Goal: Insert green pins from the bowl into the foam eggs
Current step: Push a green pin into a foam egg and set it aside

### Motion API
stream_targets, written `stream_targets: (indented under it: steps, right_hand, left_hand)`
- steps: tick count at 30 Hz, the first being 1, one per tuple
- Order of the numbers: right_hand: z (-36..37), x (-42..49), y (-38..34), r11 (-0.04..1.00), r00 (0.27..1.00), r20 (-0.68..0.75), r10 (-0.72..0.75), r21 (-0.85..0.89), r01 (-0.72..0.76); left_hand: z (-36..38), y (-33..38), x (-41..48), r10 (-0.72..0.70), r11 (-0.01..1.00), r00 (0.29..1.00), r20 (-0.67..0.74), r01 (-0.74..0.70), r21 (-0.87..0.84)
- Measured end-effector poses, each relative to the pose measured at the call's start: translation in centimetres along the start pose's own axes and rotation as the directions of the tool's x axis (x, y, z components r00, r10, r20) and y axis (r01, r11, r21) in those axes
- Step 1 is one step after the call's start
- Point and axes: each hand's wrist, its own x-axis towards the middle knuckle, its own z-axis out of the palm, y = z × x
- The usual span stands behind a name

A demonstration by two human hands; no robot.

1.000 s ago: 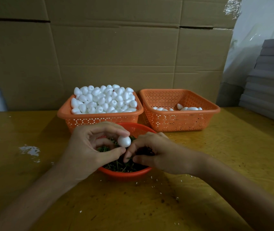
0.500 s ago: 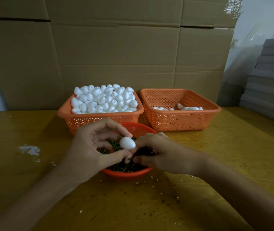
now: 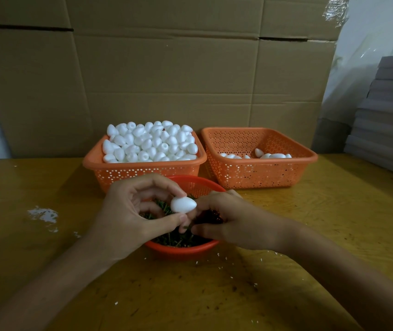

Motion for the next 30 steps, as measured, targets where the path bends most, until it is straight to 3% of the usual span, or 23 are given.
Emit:
stream_targets:
  steps: [30]
  right_hand:
    - [-0.03,0.14,-0.31,1.0,1.0,0.017,0.026,-0.011,-0.025]
  left_hand:
    - [-0.16,-1.05,0.21,-0.013,0.997,0.999,-0.037,0.01,-0.082]
